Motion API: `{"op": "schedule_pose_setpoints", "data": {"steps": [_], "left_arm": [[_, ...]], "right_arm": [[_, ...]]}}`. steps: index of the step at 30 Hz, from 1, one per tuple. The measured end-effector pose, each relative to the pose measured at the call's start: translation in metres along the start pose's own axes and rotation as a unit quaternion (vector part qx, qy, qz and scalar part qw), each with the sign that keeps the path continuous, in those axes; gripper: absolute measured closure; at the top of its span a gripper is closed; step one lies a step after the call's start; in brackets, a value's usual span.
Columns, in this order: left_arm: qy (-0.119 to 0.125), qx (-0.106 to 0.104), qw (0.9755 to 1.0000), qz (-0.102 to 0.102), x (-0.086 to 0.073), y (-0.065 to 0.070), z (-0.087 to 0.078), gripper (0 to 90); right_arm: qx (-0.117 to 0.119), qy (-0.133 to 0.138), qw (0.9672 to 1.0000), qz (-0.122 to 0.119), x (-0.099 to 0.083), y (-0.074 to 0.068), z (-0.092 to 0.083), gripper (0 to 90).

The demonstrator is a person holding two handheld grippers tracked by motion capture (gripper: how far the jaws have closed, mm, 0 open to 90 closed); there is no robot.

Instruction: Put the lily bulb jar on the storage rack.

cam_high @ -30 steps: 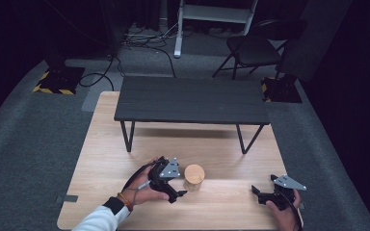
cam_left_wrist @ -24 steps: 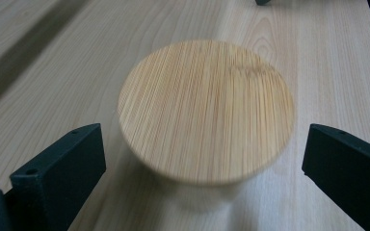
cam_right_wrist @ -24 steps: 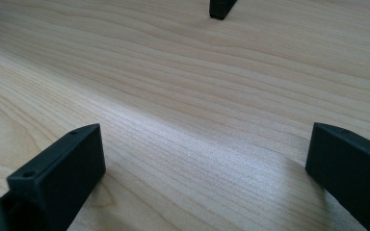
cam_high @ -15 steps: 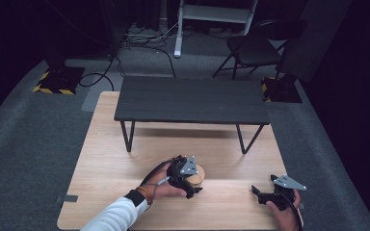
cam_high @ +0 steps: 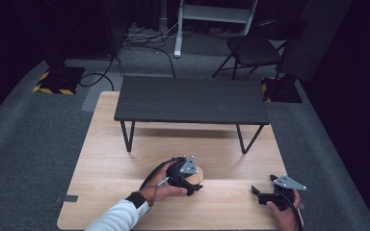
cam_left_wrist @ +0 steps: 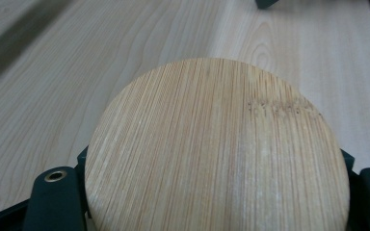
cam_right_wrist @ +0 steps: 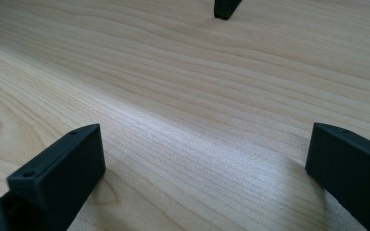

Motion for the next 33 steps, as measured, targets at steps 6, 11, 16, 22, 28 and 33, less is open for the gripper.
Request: {"op": "schedule_pose_setpoints", "data": {"steps": [6, 11, 16, 22, 28, 33], "left_arm": [[0.052, 0.017, 0.9985, -0.011, 0.018, -0.002, -0.037, 25.7], [0.086, 0.032, 0.9953, -0.03, 0.04, -0.014, -0.071, 25.6], [0.112, 0.045, 0.992, -0.035, 0.063, -0.029, -0.103, 25.6], [0.113, 0.044, 0.9924, -0.021, 0.097, -0.037, -0.127, 25.6], [0.112, 0.06, 0.992, 0.004, 0.126, -0.041, -0.136, 25.6], [0.123, 0.069, 0.99, 0.003, 0.142, -0.055, -0.133, 25.6]], "right_arm": [[0.0, 0.0, 1.0, 0.0, 0.0, 0.0, 0.0, 0.0], [0.0, 0.0, 1.0, 0.0, 0.0, 0.0, 0.0, 0.0], [0.001, 0.0, 1.0, 0.0, 0.0, 0.0, 0.0, 0.0], [0.001, 0.0, 1.0, 0.0, 0.0, 0.0, 0.0, 0.0], [0.001, 0.0, 1.0, 0.0, 0.0, 0.0, 0.0, 0.0], [0.001, 0.0, 1.0, 0.0, 0.0, 0.0, 0.0, 0.0]]}}
Point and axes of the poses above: each handheld gripper's, and its own axes: z roughly forward along the jaws, x roughly out of its top, y roughly to its right, the point moved 6 cm from there along z, roughly forward along the jaws, and after that the axes turned 8 degrees about -x, right-handed, at the moved point
